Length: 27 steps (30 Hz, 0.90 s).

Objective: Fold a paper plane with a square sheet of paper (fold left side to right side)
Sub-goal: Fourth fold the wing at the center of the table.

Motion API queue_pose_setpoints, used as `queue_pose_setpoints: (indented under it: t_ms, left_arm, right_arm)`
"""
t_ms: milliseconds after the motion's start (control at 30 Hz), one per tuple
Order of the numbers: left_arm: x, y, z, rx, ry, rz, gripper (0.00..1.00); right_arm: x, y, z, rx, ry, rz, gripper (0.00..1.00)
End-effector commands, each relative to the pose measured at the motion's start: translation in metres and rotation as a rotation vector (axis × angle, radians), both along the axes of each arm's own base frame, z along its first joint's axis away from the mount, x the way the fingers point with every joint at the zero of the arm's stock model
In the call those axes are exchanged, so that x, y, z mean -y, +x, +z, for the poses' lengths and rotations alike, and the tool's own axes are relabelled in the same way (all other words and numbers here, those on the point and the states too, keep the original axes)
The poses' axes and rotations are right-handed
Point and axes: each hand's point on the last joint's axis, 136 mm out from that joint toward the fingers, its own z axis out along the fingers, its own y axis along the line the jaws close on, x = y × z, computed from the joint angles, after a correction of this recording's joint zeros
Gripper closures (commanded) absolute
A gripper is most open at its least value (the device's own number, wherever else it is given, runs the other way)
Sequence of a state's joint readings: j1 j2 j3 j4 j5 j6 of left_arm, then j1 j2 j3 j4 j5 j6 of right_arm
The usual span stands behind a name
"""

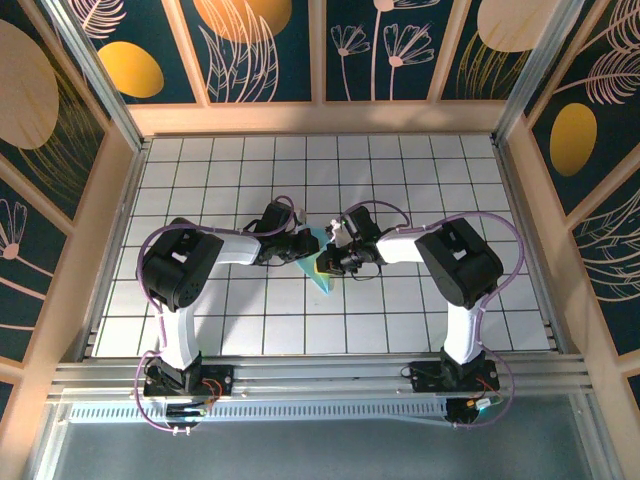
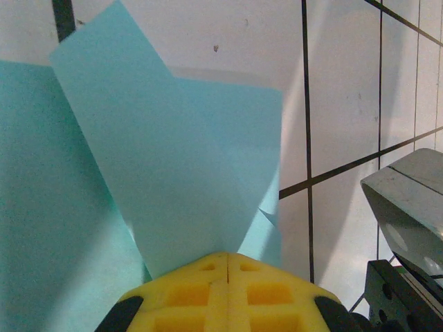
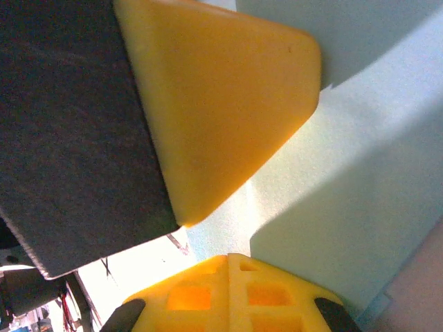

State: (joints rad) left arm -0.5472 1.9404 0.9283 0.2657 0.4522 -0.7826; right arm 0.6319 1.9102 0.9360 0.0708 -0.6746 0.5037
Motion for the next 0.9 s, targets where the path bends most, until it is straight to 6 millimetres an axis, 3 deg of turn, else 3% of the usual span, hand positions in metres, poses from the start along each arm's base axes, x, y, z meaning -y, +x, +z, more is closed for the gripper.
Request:
queue_pose_setpoints:
  t_ms: [0,600,867]
  left_arm:
    - [-0.023,-0.011,-0.031,-0.073,0.105,0.054,1.00]
    - [-0.025,-0.011,-0.034,-0.080,0.115,0.063,1.00]
    - [-0.026,-0.011,-0.035,-0.081,0.120,0.064,1.00]
  right_arm:
    - [0.009,-0.021,-0.018,-0.060,-0.064,0.029,1.00]
    - [0.024,-0.064,-0.024,-0.143,-0.103,0.070,1.00]
    - [0.028,-0.062,-0.021,-0.118,-0.119,0.055,1.00]
